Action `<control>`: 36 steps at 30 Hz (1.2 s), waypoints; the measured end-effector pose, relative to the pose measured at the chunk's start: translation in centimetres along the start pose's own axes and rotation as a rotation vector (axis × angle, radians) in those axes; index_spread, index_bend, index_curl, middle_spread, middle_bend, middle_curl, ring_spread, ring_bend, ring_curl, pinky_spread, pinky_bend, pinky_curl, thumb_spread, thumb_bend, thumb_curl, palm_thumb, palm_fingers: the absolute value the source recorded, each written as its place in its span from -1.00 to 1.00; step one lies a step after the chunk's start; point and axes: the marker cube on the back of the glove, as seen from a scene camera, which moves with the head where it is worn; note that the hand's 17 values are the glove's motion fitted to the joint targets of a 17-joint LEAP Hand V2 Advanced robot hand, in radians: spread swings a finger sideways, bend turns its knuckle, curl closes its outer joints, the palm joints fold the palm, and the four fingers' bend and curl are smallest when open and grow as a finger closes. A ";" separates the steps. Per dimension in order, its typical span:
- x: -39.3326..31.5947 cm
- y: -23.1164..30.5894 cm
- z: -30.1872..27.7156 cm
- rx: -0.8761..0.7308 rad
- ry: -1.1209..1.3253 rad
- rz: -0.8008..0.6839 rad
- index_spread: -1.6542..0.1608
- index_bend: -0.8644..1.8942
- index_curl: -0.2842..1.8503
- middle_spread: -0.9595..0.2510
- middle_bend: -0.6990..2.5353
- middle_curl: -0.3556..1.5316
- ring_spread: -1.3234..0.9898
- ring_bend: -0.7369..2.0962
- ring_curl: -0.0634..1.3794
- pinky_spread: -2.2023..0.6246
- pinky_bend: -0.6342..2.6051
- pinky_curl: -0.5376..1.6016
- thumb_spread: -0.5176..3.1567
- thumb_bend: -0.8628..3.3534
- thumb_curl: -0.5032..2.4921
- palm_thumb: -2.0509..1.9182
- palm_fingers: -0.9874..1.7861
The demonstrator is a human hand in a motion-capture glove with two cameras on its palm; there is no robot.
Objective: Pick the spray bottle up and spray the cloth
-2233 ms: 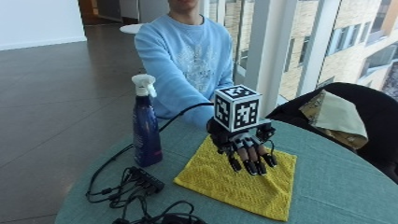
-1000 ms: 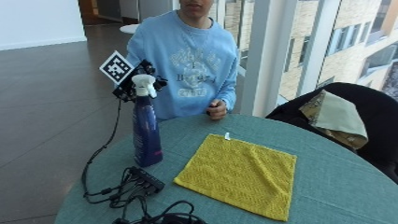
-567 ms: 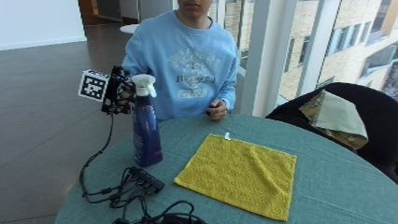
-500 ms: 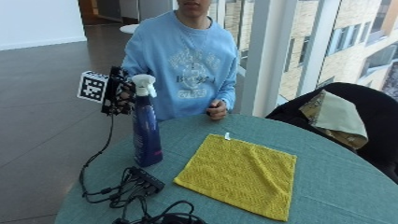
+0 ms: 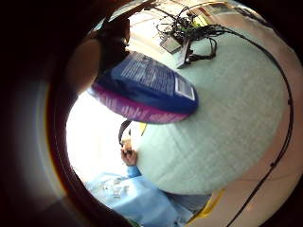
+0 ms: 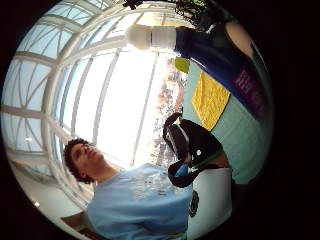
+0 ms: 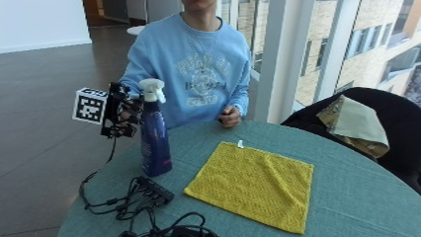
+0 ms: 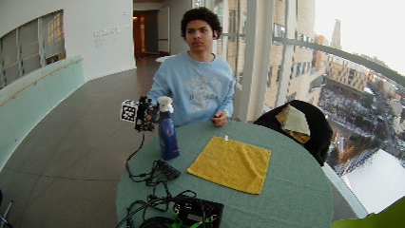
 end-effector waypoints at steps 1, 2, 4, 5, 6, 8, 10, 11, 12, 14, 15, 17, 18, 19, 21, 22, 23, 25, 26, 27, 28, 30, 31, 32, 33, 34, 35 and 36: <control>0.2 -0.4 0.2 -0.005 -0.004 -0.003 0.44 -0.26 -0.39 0.48 -0.44 -0.21 0.16 -0.34 -0.55 0.71 -0.49 -0.23 -0.12 -0.60 -0.45 0.40 0.19; 0.3 -0.8 0.4 -0.006 -0.009 -0.007 0.44 -0.26 -0.39 0.48 -0.44 -0.21 0.16 -0.34 -0.54 0.71 -0.49 -0.22 -0.12 -0.60 -0.45 0.40 0.19; 0.7 -1.5 0.8 -0.003 -0.018 -0.018 0.44 -0.27 -0.40 0.48 -0.45 -0.21 0.16 -0.34 -0.54 0.71 -0.49 -0.22 -0.13 -0.60 -0.45 0.40 0.18; 0.9 -1.9 0.9 -0.005 -0.022 -0.018 0.44 -0.27 -0.40 0.48 -0.45 -0.21 0.16 -0.34 -0.53 0.71 -0.49 -0.22 -0.13 -0.60 -0.45 0.41 0.18; 1.0 -2.1 1.1 -0.011 -0.024 -0.012 0.44 -0.28 -0.41 0.49 -0.45 -0.21 0.15 -0.34 -0.53 0.71 -0.48 -0.21 -0.14 -0.60 -0.45 0.41 0.17; 1.2 -2.6 1.4 -0.022 -0.029 0.002 0.44 -0.28 -0.41 0.49 -0.45 -0.21 0.15 -0.34 -0.53 0.71 -0.48 -0.21 -0.14 -0.60 -0.45 0.41 0.17; 1.3 -3.2 1.7 -0.024 -0.036 0.001 0.43 -0.28 -0.42 0.49 -0.45 -0.21 0.15 -0.34 -0.53 0.71 -0.48 -0.20 -0.15 -0.60 -0.45 0.41 0.17; 1.4 -3.5 1.9 -0.024 -0.040 -0.003 0.43 -0.28 -0.42 0.48 -0.45 -0.21 0.15 -0.34 -0.52 0.71 -0.48 -0.20 -0.15 -0.60 -0.45 0.41 0.16; 1.4 -3.8 2.0 -0.024 -0.043 -0.008 0.43 -0.28 -0.42 0.48 -0.45 -0.21 0.15 -0.34 -0.52 0.71 -0.48 -0.20 -0.15 -0.60 -0.45 0.41 0.16; 1.4 -4.4 2.4 -0.023 -0.046 -0.018 0.43 -0.28 -0.43 0.48 -0.45 -0.21 0.15 -0.34 -0.52 0.71 -0.48 -0.20 -0.16 -0.60 -0.45 0.41 0.16; 1.4 -4.6 2.5 -0.023 -0.046 -0.021 0.43 -0.28 -0.43 0.48 -0.45 -0.21 0.15 -0.33 -0.52 0.71 -0.48 -0.20 -0.16 -0.60 -0.45 0.42 0.17; 1.4 -5.1 2.8 -0.026 -0.046 -0.024 0.43 -0.28 -0.43 0.48 -0.44 -0.21 0.15 -0.33 -0.51 0.71 -0.48 -0.20 -0.16 -0.60 -0.45 0.42 0.17; 1.4 -5.3 2.9 -0.028 -0.046 -0.023 0.43 -0.28 -0.44 0.48 -0.44 -0.21 0.15 -0.33 -0.51 0.71 -0.48 -0.19 -0.16 -0.60 -0.45 0.41 0.17; 1.4 -5.4 3.0 -0.030 -0.047 -0.021 0.42 -0.29 -0.44 0.47 -0.44 -0.21 0.15 -0.33 -0.51 0.71 -0.48 -0.19 -0.17 -0.60 -0.45 0.41 0.18; 1.5 -5.7 3.2 -0.033 -0.049 -0.016 0.41 -0.32 -0.46 0.47 -0.43 -0.20 0.15 -0.30 -0.49 0.70 -0.47 -0.19 -0.17 -0.60 -0.45 0.41 0.18; 1.6 -5.7 3.2 -0.032 -0.048 -0.017 0.40 -0.34 -0.48 0.47 -0.44 -0.20 0.14 -0.28 -0.48 0.71 -0.46 -0.18 -0.17 -0.60 -0.45 0.41 0.18; 1.7 -5.8 3.3 -0.028 -0.045 -0.023 0.40 -0.34 -0.49 0.47 -0.44 -0.20 0.14 -0.26 -0.48 0.71 -0.45 -0.18 -0.17 -0.60 -0.45 0.41 0.19; 1.7 -6.0 3.4 -0.013 -0.031 -0.043 0.39 -0.35 -0.51 0.46 -0.44 -0.21 0.14 -0.24 -0.47 0.72 -0.43 -0.17 -0.18 -0.61 -0.45 0.40 0.20; 1.7 -6.0 3.5 -0.004 -0.020 -0.052 0.39 -0.34 -0.51 0.45 -0.44 -0.21 0.14 -0.24 -0.46 0.72 -0.42 -0.17 -0.19 -0.61 -0.45 0.40 0.20; 1.7 -6.1 3.5 0.004 -0.008 -0.058 0.40 -0.32 -0.51 0.45 -0.44 -0.21 0.13 -0.24 -0.46 0.72 -0.42 -0.17 -0.19 -0.61 -0.45 0.40 0.21; 1.7 -6.1 3.5 0.012 0.003 -0.065 0.40 -0.30 -0.50 0.44 -0.44 -0.20 0.13 -0.23 -0.46 0.72 -0.42 -0.17 -0.20 -0.61 -0.45 0.39 0.24; 1.8 -6.0 3.5 0.030 0.023 -0.080 0.40 -0.30 -0.51 0.44 -0.44 -0.21 0.13 -0.23 -0.45 0.73 -0.42 -0.17 -0.20 -0.61 -0.45 0.38 0.25; 1.8 -5.9 3.5 0.041 0.032 -0.088 0.41 -0.28 -0.50 0.44 -0.44 -0.20 0.13 -0.21 -0.45 0.73 -0.42 -0.17 -0.21 -0.61 -0.45 0.39 0.29; 1.7 -5.9 3.5 0.053 0.040 -0.094 0.42 -0.27 -0.50 0.43 -0.44 -0.21 0.13 -0.22 -0.46 0.73 -0.43 -0.17 -0.21 -0.61 -0.45 0.39 0.30; 1.7 -6.0 3.5 0.067 0.050 -0.100 0.43 -0.26 -0.49 0.43 -0.44 -0.20 0.13 -0.22 -0.46 0.73 -0.43 -0.17 -0.21 -0.60 -0.45 0.40 0.31; 1.7 -6.1 3.5 0.085 0.059 -0.106 0.44 -0.25 -0.48 0.42 -0.44 -0.20 0.12 -0.22 -0.46 0.73 -0.44 -0.17 -0.21 -0.59 -0.44 0.42 0.34; 1.6 -6.3 3.5 0.102 0.067 -0.111 0.44 -0.25 -0.48 0.42 -0.44 -0.20 0.12 -0.22 -0.45 0.73 -0.44 -0.17 -0.21 -0.58 -0.43 0.43 0.36; 1.5 -6.4 3.5 0.118 0.075 -0.114 0.45 -0.25 -0.47 0.42 -0.44 -0.20 0.12 -0.22 -0.45 0.72 -0.44 -0.18 -0.21 -0.59 -0.42 0.44 0.37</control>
